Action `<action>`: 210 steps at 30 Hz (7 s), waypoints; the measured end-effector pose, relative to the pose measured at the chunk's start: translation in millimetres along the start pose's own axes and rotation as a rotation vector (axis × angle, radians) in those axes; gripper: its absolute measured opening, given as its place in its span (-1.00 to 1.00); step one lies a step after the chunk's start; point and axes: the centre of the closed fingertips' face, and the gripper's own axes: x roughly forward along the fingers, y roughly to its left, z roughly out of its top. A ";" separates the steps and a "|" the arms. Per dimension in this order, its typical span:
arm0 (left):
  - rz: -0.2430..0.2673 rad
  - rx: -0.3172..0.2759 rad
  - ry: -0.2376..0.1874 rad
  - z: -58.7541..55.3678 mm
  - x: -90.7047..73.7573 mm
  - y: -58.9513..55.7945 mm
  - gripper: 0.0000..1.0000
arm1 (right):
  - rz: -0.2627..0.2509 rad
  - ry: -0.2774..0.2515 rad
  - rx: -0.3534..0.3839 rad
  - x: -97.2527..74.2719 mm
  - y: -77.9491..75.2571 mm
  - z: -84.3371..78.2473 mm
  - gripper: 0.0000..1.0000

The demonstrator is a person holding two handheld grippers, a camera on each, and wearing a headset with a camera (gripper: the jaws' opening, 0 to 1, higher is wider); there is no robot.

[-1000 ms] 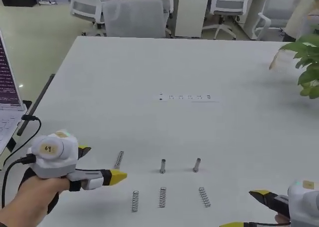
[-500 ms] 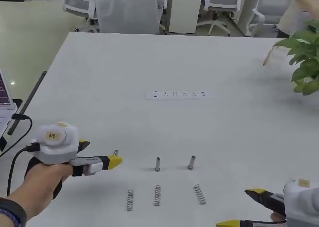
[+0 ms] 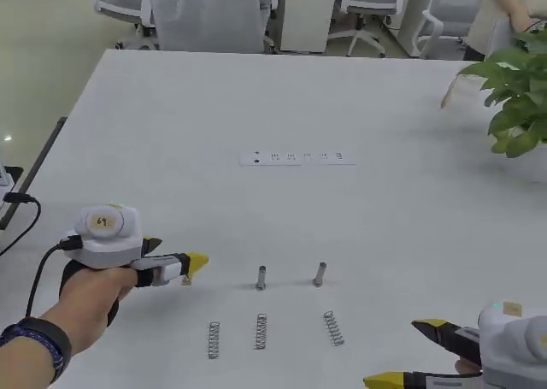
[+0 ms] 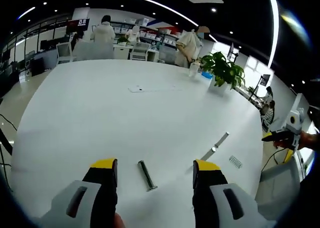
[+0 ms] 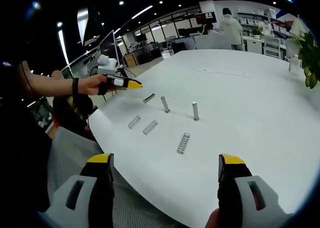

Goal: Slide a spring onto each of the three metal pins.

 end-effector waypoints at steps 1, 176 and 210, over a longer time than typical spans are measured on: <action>0.000 -0.007 0.005 -1.4 3.1 0.9 0.10 | 0.000 0.000 0.001 -0.1 -0.2 -0.5 0.70; 0.148 0.118 0.156 -35.9 2.8 -18.1 -1.00 | 0.040 0.007 -0.016 4.0 2.4 -10.0 0.59; 0.128 0.182 0.148 -33.9 7.8 -26.6 -1.00 | 0.046 0.010 -0.018 4.6 1.7 -9.6 0.57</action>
